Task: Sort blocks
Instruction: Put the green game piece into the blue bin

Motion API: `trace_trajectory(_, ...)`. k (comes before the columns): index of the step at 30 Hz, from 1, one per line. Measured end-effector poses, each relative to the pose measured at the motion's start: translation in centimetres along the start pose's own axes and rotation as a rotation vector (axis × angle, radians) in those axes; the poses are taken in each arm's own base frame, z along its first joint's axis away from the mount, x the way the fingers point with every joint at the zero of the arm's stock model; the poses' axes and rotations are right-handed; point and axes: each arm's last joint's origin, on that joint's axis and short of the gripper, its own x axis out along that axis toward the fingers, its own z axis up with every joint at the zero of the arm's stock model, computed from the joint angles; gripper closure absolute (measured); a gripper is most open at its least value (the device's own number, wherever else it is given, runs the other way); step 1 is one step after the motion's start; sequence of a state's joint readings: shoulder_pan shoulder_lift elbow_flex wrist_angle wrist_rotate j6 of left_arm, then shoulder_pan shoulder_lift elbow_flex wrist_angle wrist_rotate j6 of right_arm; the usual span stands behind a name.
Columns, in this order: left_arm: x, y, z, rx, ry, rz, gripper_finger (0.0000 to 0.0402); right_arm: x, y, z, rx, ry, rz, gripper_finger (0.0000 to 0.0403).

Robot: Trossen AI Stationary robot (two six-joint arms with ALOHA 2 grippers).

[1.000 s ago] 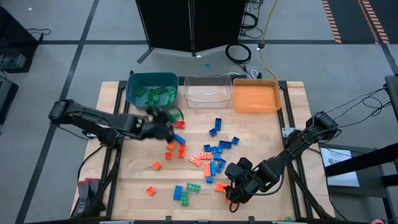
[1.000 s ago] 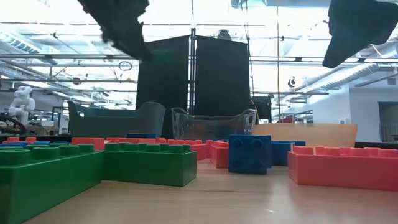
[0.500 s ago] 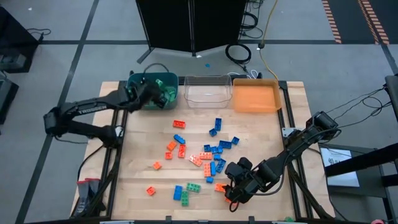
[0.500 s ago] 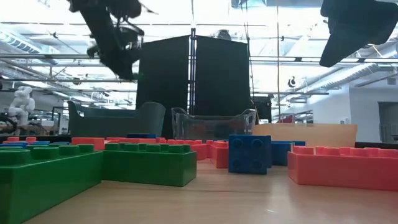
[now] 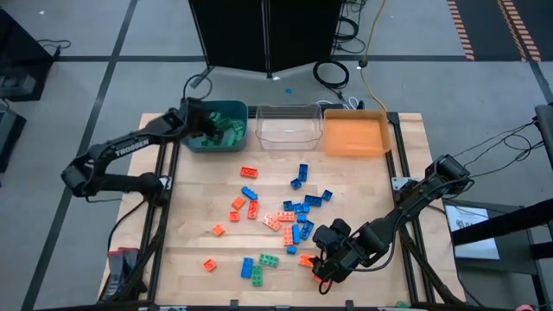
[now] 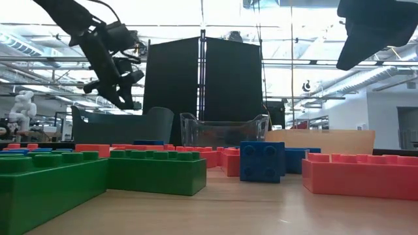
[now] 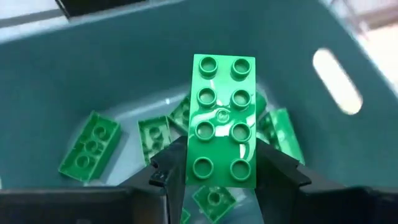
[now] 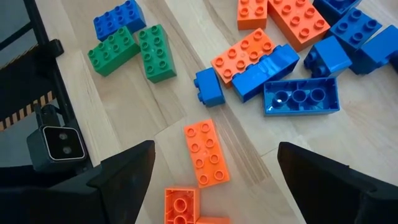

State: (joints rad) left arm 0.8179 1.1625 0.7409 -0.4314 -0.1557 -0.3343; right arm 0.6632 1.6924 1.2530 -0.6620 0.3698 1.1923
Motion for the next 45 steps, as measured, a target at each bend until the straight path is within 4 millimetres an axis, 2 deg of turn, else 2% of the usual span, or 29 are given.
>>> trace_trajectory(3, 0.3, 0.2, -0.6, 0.003, 0.025, 0.007, 0.0247, 0.0, 0.0, 0.0, -0.007, 0.0, -0.001, 0.0067)
trace_trajectory(13, 0.4, 0.0, -0.7, 0.033, 0.04, -0.038, 0.0178, 0.0, 0.0, 0.0, -0.011, 0.001, -0.002, 0.0067)
trace_trajectory(15, 0.3, -0.1, -0.7, 0.027, 0.049, -0.079, 0.0169, 0.0, 0.0, 0.0, -0.007, 0.003, -0.002, 0.0067)
trace_trajectory(17, 0.1, -0.4, -0.7, 0.026, 0.074, -0.193, 0.0162, 0.0, 0.0, 0.0, -0.004, 0.003, -0.001, 0.0067)
trace_trajectory(22, -2.1, -2.9, -0.6, 0.104, 0.082, -0.473, 0.0159, 0.0, 0.0, -0.1, -0.018, 0.005, 0.0, 0.0067)
trace_trajectory(26, -5.3, -5.8, -1.4, 0.194, -0.004, -0.641, 0.0159, 0.0, 0.0, -0.1, -0.03, 0.004, -0.002, 0.0067)
trace_trajectory(31, -9.8, -9.6, -3.6, 0.292, -0.076, -0.884, 0.0158, 0.0, -0.1, -0.1, -0.039, 0.008, -0.013, 0.0067)
trace_trajectory(35, -12.5, -12.3, -6.4, 0.39, -0.099, -0.98, 0.0158, 0.0, -0.2, -0.1, -0.057, 0.009, -0.019, 0.0067)
trace_trajectory(41, -14.3, -15.6, -10.8, 0.495, -0.105, -1.012, 0.0158, 0.0, -0.2, -0.1, -0.072, 0.006, -0.021, 0.0067)
trace_trajectory(45, -14.6, -18.0, -13.6, 0.55, -0.111, -1.063, 0.0158, 0.0, -0.2, 0.0, -0.072, -0.008, -0.028, 0.0067)
